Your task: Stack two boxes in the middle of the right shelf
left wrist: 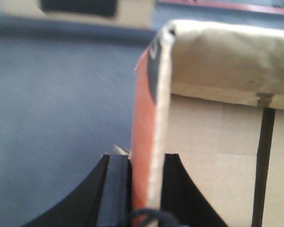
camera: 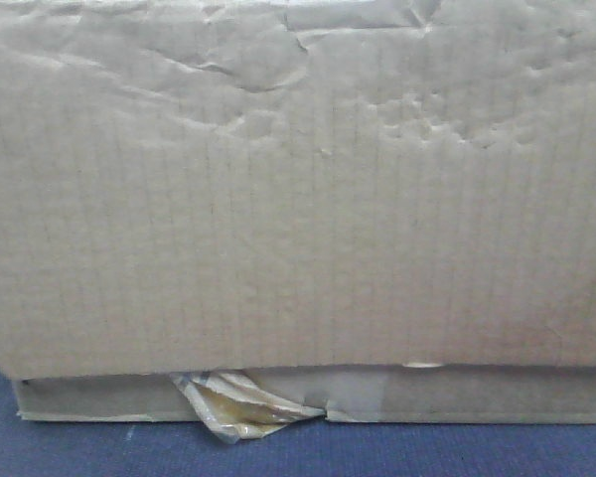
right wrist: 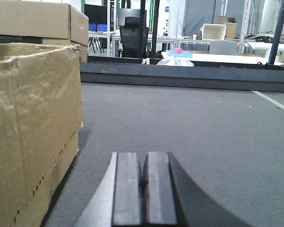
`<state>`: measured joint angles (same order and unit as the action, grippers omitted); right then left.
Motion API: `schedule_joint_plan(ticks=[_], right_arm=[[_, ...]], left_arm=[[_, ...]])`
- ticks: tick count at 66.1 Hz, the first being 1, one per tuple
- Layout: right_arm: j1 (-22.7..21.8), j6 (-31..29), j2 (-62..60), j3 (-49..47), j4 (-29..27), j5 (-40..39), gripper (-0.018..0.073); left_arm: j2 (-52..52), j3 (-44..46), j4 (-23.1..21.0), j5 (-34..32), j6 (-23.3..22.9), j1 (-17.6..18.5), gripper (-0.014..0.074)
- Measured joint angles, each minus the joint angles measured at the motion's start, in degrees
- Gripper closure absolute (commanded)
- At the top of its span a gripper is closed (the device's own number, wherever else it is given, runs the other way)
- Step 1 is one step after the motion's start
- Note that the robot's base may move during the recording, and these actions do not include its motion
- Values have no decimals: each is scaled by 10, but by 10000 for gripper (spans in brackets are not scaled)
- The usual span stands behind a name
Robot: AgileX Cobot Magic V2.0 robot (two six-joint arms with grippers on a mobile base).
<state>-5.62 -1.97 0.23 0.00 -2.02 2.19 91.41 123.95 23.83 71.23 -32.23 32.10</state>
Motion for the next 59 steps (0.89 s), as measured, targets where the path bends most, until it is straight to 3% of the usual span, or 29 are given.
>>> schedule_joint_plan(ticks=[9,27,41,59], right_arm=[[0,0,0,0,0,0,728],[0,0,0,0,0,0,728],[0,0,0,0,0,0,728],[0,0,0,0,0,0,728]], left_arm=[[12,-52,1,0,-49,29,708],[18,-165,2,0,-109,45,708],[42,-232,0,-1,-135,45,708],[85,-246,-31,-2,-138,45,708]])
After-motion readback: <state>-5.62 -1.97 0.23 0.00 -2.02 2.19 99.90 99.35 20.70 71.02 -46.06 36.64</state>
